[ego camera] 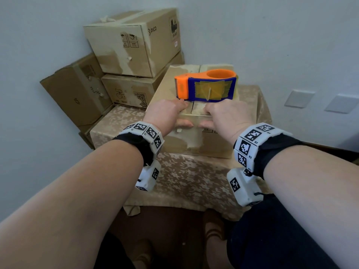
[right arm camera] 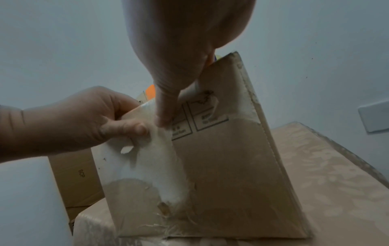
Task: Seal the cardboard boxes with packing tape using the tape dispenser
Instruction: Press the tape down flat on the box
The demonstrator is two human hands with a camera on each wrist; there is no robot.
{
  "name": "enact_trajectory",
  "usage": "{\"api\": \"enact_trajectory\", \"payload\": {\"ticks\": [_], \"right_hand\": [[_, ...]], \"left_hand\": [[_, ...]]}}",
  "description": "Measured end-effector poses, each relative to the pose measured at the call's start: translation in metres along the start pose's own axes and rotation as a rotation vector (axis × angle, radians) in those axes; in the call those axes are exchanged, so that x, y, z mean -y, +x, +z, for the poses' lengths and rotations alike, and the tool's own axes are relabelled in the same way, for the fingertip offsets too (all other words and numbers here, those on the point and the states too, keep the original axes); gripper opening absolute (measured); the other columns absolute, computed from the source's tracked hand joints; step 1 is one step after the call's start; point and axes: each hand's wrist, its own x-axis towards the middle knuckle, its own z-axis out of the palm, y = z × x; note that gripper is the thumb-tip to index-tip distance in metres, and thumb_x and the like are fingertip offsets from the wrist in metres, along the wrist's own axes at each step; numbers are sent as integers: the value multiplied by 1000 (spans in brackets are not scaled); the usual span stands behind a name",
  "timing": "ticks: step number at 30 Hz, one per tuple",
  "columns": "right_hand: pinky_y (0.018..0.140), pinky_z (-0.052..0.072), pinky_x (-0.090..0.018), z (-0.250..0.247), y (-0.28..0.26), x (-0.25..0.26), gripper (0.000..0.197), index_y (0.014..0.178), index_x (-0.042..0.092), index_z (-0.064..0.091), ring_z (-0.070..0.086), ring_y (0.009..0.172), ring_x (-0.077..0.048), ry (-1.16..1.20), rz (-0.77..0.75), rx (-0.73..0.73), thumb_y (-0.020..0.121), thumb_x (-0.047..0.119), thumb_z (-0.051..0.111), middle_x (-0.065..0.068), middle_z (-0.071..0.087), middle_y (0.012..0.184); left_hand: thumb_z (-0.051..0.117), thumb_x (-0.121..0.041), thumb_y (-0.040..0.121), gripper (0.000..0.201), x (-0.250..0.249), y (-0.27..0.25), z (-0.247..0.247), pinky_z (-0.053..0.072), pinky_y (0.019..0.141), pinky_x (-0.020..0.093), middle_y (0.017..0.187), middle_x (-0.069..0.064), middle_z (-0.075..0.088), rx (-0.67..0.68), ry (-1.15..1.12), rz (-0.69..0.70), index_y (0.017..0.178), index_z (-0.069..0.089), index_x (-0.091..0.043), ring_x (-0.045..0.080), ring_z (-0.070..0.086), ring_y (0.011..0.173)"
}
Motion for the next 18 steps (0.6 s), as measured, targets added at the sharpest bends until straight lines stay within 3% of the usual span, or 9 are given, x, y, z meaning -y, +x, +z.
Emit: {"api": "enact_trajectory", "payload": {"ticks": [4, 7, 11, 14, 16, 18], "right_hand": [[66, 44, -30, -8, -4, -11, 44, 109, 22, 66, 61, 90, -23, 144, -19, 60, 87, 58, 56, -2, 67, 95], [66, 44, -30, -16, -8, -24, 38, 96, 19, 71, 59, 82, -21, 244, 20, 22, 90, 53, 54, -2, 69, 87], [65, 47, -32, -22, -21, -43, 33, 80, 22, 65, 61, 81, -25, 244, 138, -72, 91, 51, 52, -3, 66, 78], [69, 45, -32, -26, -29, -50, 40, 102, 23, 68, 61, 93, -25, 224, 171, -24, 91, 56, 49, -4, 68, 93], [76, 50, -34, -27, -32, -51, 46, 117, 27, 66, 61, 99, -24, 238, 154, 39, 92, 60, 45, -4, 69, 104], [82, 51, -37, -26, -34, -52, 47, 117, 29, 67, 61, 101, -24, 267, 131, 94, 92, 60, 43, -3, 69, 108]], "left_hand": [[63, -61, 79, 64, -3, 4, -12, 47, 79, 36, 113, 5, 65, 100, 99, 14, 126, 55, -18, 26, 60, 103], [53, -71, 78, 63, -10, 8, -22, 41, 64, 31, 90, 2, 63, 141, 151, -29, 106, 62, -16, 22, 58, 86], [41, -72, 84, 64, -32, 16, -35, 33, 50, 26, 77, 3, 58, 205, 264, -68, 81, 60, -11, 17, 52, 69], [43, -65, 88, 56, -45, 19, -35, 36, 55, 29, 65, 0, 50, 164, 193, -37, 68, 50, -13, 19, 51, 64], [44, -58, 91, 49, -50, 19, -29, 37, 60, 30, 63, -2, 47, 152, 83, 18, 67, 46, -15, 21, 52, 66], [46, -51, 93, 42, -53, 18, -22, 40, 63, 31, 67, -1, 52, 119, -27, 76, 73, 48, -15, 21, 53, 70]]}}
